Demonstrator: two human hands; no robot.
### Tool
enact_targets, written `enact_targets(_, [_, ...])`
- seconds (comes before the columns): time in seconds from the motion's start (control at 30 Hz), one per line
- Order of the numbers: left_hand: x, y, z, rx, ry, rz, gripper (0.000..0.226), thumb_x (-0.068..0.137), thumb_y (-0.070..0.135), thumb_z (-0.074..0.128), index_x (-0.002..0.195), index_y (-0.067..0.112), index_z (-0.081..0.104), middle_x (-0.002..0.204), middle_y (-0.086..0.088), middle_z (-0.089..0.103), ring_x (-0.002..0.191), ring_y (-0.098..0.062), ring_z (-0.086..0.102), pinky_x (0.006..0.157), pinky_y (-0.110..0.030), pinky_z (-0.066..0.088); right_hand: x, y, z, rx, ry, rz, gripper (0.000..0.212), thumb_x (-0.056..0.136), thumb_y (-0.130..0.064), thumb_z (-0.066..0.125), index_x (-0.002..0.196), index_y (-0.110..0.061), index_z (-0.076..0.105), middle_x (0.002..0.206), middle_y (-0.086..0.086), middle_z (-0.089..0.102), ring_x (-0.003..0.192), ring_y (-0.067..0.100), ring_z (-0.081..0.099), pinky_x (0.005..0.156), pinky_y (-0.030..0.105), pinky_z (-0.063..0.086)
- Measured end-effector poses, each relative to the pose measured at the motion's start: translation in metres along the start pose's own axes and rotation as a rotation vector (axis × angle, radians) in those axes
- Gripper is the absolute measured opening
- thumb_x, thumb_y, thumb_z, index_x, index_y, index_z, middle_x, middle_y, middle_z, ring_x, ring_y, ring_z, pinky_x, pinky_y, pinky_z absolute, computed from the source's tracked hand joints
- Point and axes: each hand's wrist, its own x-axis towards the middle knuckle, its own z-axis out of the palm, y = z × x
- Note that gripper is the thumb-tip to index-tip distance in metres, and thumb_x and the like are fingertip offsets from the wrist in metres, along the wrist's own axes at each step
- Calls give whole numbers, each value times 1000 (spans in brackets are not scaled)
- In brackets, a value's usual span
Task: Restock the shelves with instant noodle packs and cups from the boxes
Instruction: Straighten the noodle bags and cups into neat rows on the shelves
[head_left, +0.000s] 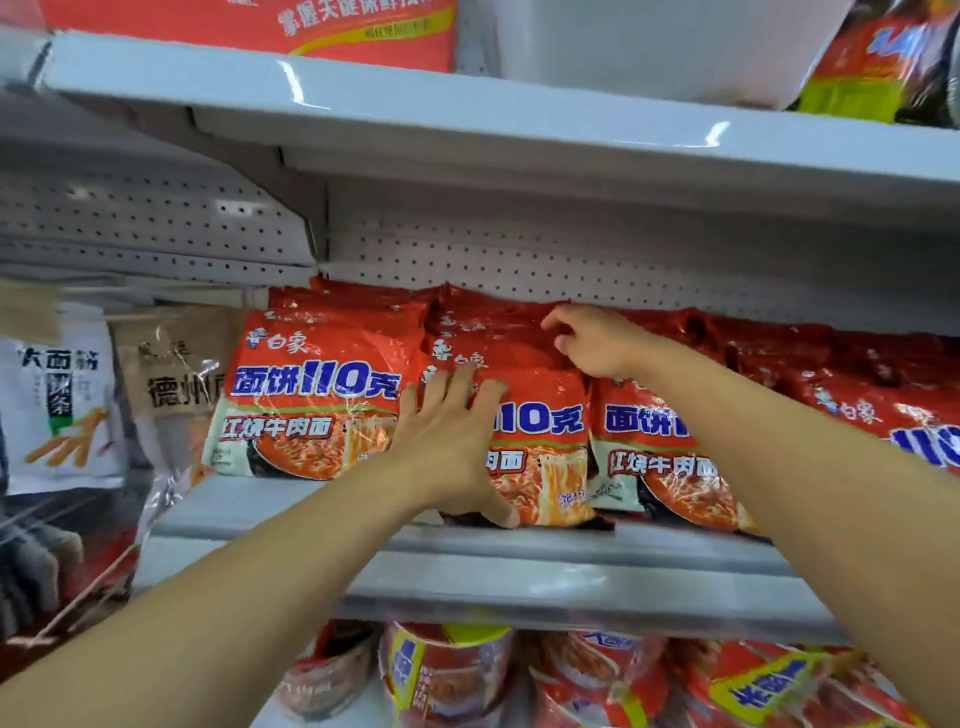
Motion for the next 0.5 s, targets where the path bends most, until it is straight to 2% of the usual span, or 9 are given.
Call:
enact_targets(0.1, [7,5,-3,66,-44,-60,131,58,60,80,149,28,-8,159,-6,-15,145,-32,-12,116,-54,-5,20,1,3,-33,-104,4,35,99,-21,46,133,-13,51,139,9,49,124,25,48,100,32,38])
enact_targets(0.23, [15,7,-1,207,-19,-74,138,56,68,76,150,20,-14,158,-8,-10,145,-32,-16,114,-52,-11,31,5,-3,-18,-222,-17,35,94,-29,57,123,-10,61,125,7,59,112,22,55,90,29,41])
enact_targets(0.37, [18,4,1,223,5,-73,141,56,70,75,148,18,-18,156,-6,-7,146,-31,-7,116,-48,-8,31,12,-5,10,-230,-21,33,90,-27,64,120,-12,64,119,3,63,106,20,58,95,31,46])
enact_targets(0.5, [23,4,4,228,65,-79,145,53,71,76,147,21,-22,155,-7,-5,144,-33,-1,116,-53,0,29,11,0,75,-148,-46,24,89,-21,65,112,-17,63,107,-1,56,96,15,52,84,27,42])
